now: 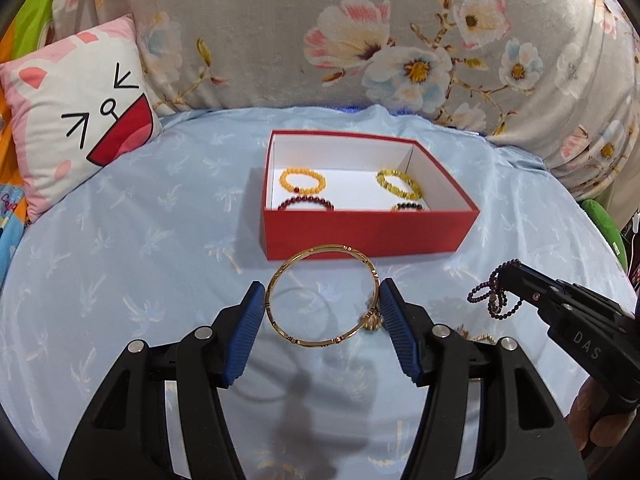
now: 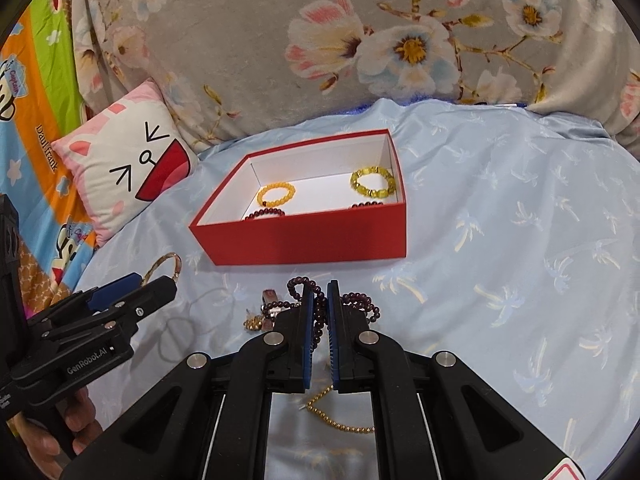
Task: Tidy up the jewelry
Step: 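Lift both bracelets over the red box and lower them inside, opening both tools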
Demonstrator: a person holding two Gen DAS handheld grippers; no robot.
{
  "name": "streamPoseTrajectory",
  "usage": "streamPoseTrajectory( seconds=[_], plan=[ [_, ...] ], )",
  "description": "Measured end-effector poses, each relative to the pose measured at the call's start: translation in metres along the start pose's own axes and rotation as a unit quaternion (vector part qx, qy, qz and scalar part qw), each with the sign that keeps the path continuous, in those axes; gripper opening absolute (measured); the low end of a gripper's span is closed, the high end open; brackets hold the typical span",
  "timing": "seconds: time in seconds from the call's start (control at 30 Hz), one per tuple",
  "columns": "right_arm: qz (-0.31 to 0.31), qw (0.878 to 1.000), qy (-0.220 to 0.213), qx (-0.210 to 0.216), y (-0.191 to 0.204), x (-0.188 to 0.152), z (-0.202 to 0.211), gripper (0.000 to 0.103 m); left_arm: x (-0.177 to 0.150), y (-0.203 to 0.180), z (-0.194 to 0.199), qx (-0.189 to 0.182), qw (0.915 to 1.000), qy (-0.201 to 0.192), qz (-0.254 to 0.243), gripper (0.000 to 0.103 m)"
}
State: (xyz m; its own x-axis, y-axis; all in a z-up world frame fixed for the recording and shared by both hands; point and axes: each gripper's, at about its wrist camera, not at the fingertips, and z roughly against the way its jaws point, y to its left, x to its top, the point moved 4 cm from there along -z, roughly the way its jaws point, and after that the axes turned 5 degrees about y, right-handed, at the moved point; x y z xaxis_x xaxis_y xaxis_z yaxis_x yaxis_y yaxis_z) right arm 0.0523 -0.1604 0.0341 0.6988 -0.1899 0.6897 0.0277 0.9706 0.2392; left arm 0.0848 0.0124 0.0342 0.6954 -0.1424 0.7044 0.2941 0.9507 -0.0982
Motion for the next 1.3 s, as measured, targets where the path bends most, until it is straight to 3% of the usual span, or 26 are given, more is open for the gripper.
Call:
streamPoseTrajectory(
  seconds=[0.37, 0.73, 1.3],
  plan=[
    [0.002, 1.0, -0.029, 0.002, -0.006, 0.057, -0.002, 0.006, 0.055, 0.002, -0.015, 0.008, 0.9997, -0.023, -0.01, 0.056],
    [0.008, 1.0, -0.018, 0.002, -0.009, 0.107, -0.053, 0.006, 0.101, -0.003, -0.061, 0.011, 0.9994, -0.029, -0.016, 0.056],
    [0.021, 0.999, 0.027, -0.021, -0.011, 0.118, -0.134, 0.006, 0.109, -0.002, -0.134, 0.014, 0.9997, 0.009, -0.017, 0.056]
  ],
)
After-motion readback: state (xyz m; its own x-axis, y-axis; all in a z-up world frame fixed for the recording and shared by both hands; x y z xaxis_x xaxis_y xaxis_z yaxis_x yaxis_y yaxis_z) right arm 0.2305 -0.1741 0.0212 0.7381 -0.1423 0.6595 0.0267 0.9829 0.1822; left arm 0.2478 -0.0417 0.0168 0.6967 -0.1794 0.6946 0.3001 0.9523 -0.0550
